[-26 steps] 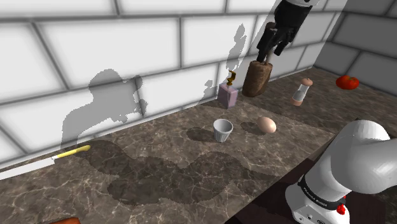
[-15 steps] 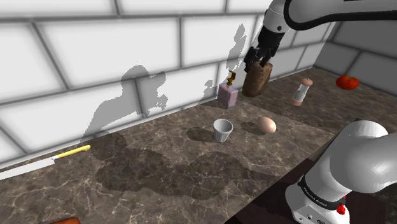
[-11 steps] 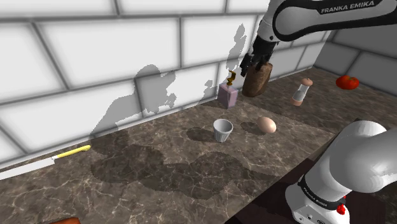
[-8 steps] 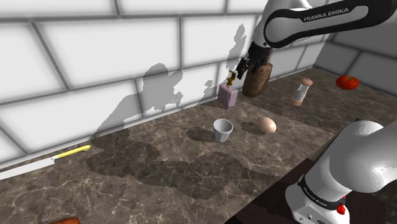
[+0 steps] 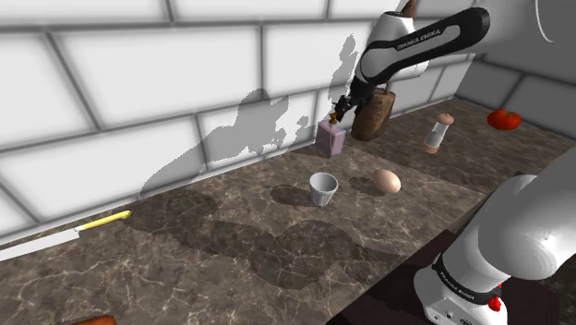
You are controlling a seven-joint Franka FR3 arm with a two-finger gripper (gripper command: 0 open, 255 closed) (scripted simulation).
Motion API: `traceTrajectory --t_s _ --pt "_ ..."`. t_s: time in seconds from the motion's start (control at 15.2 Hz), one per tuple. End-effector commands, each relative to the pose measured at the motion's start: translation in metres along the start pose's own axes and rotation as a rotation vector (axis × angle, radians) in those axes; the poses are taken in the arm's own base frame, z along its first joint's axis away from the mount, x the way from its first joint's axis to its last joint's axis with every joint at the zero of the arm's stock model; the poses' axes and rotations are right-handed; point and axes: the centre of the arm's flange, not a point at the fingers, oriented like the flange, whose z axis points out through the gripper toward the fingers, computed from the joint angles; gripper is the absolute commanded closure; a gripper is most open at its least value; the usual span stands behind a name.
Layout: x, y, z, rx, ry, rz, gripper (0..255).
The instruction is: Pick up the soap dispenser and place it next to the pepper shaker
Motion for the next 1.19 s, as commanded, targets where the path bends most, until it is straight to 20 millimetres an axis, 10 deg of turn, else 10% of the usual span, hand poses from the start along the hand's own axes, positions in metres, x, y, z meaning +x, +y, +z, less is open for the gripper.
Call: traceTrajectory --t_s 0.0,0.46,1.12 --pt "0.012 0.01 0.025 0.003 0.004 0.005 0" --pt "0.051 0.047 0.1 0.018 0.01 0.023 0" --pt "0.052 0.046 0.14 0.018 0.01 0.023 0"
